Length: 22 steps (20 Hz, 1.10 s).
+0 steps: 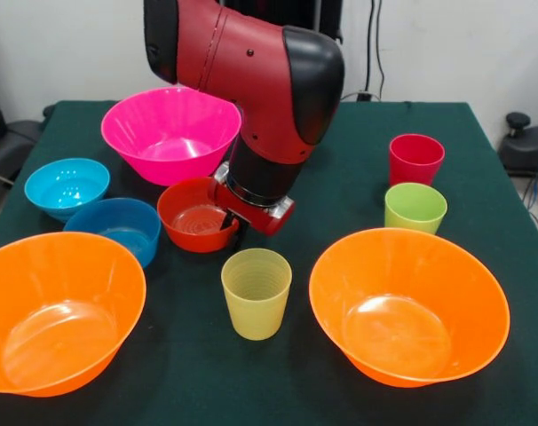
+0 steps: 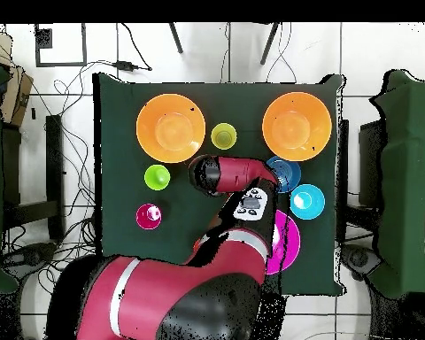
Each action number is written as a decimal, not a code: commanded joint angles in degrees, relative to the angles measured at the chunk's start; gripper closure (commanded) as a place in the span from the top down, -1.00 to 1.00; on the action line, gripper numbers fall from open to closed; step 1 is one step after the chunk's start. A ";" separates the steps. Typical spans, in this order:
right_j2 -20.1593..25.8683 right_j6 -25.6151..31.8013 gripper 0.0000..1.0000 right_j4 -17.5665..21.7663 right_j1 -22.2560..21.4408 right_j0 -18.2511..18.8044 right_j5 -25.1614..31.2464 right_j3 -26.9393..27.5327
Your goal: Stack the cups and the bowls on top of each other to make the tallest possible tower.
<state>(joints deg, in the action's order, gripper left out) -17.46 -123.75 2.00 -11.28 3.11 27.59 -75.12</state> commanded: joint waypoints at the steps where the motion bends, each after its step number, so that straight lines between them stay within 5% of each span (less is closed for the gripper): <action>1: 13.32 -11.33 -1.00 -6.90 9.40 -4.34 -7.69 4.34; 22: 8.29 -12.91 -1.00 -15.90 12.32 -9.31 -6.07 8.31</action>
<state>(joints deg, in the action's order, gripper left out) -24.19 -123.75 -7.08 -7.50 -1.75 27.65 -73.41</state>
